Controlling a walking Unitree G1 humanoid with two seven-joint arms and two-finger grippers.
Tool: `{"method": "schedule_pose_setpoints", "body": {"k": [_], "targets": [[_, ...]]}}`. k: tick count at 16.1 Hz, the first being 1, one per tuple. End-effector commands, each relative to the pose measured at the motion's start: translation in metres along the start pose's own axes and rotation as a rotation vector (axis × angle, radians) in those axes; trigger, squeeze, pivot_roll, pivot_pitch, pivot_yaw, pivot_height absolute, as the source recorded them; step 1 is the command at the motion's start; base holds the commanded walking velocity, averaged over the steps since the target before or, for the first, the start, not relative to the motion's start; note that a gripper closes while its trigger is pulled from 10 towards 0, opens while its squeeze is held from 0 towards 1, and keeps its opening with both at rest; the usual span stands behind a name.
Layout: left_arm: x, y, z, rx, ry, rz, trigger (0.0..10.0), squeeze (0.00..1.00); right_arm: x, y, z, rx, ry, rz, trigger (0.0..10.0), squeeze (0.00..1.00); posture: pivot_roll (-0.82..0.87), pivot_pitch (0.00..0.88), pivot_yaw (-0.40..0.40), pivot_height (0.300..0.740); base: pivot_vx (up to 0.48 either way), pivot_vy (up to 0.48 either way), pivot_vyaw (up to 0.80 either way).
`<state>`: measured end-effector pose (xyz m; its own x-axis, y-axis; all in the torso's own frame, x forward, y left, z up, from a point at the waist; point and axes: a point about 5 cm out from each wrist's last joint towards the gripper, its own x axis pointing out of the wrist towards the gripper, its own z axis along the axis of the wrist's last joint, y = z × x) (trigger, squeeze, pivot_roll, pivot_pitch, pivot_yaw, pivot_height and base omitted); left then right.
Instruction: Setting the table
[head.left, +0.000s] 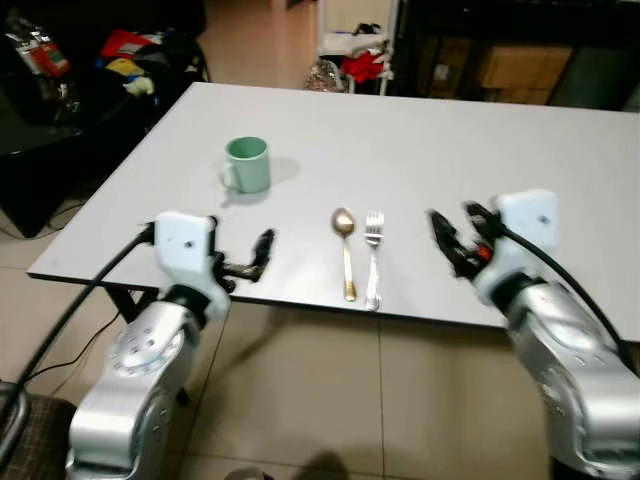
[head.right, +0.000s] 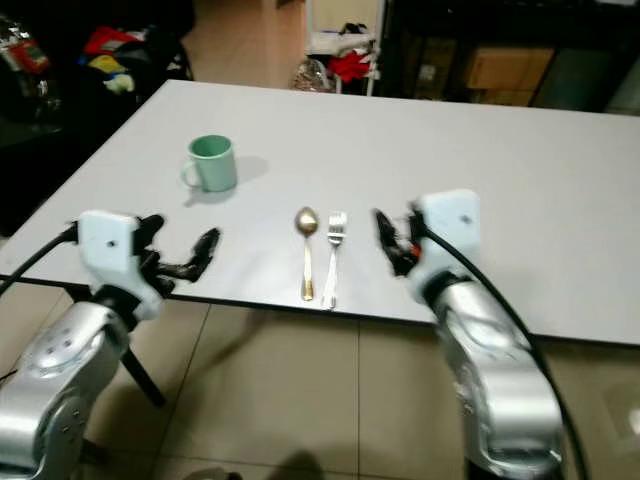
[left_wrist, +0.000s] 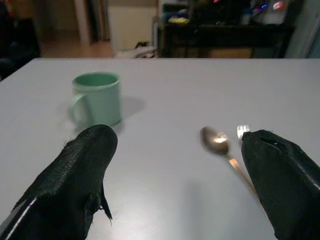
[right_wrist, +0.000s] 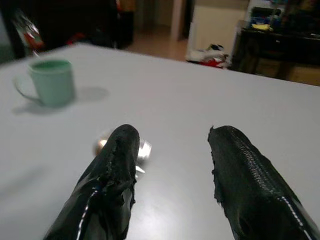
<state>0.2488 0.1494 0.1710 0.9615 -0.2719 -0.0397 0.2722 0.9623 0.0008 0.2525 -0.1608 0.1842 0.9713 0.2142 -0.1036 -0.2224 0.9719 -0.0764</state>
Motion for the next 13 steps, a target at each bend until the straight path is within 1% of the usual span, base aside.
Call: {"method": "schedule_pose_setpoints", "body": {"k": [1, 3, 5, 7, 8, 9, 11, 13], "targets": [[-0.002, 0.007, -0.002, 0.039, 0.024, 0.026, 10.0, 0.00, 0.003, 0.010, 0.003, -0.005, -0.027, 0.050, 10.0, 0.00, 0.10, 0.000, 0.001, 0.740, 0.000, 0.000, 0.80], [-0.003, 0.008, -0.001, 0.030, 0.020, 0.045, 10.0, 0.00, 0.004, 0.014, 0.003, -0.003, -0.023, 0.066, 10.0, 0.00, 0.10, 0.000, 0.002, 0.740, 0.000, 0.000, 0.80], [-0.004, 0.004, -0.007, 0.043, 0.046, 0.041, 10.0, 0.00, 0.005, 0.015, 0.000, -0.023, -0.009, 0.088, 10.0, 0.00, 0.11, 0.000, -0.009, 0.740, 0.000, 0.000, 0.80], [-0.005, 0.003, -0.005, 0.032, 0.037, 0.045, 10.0, 0.00, 0.005, 0.018, 0.001, -0.030, -0.008, 0.116, 10.0, 0.00, 0.12, 0.000, -0.012, 0.740, 0.000, 0.000, 0.80], [-0.005, 0.002, -0.007, 0.035, 0.045, 0.051, 10.0, 0.00, 0.006, 0.021, 0.000, -0.039, -0.002, 0.144, 10.0, 0.00, 0.12, 0.000, -0.015, 0.740, 0.000, 0.000, 0.80], [-0.005, 0.003, -0.007, 0.045, 0.047, 0.052, 10.0, 0.00, 0.006, 0.023, 0.000, -0.042, 0.000, 0.149, 10.0, 0.00, 0.12, 0.000, -0.015, 0.740, 0.000, 0.000, 0.80], [-0.008, 0.005, -0.005, 0.030, 0.042, 0.071, 10.0, 0.00, 0.005, 0.026, 0.001, -0.051, 0.003, 0.170, 10.0, 0.00, 0.12, 0.000, -0.011, 0.740, 0.000, 0.000, 0.80], [-0.007, 0.005, -0.008, 0.061, 0.058, 0.065, 10.0, 0.00, 0.004, 0.026, 0.000, -0.053, 0.003, 0.170, 10.0, 0.00, 0.12, 0.000, -0.015, 0.740, 0.000, 0.000, 0.80]]}}
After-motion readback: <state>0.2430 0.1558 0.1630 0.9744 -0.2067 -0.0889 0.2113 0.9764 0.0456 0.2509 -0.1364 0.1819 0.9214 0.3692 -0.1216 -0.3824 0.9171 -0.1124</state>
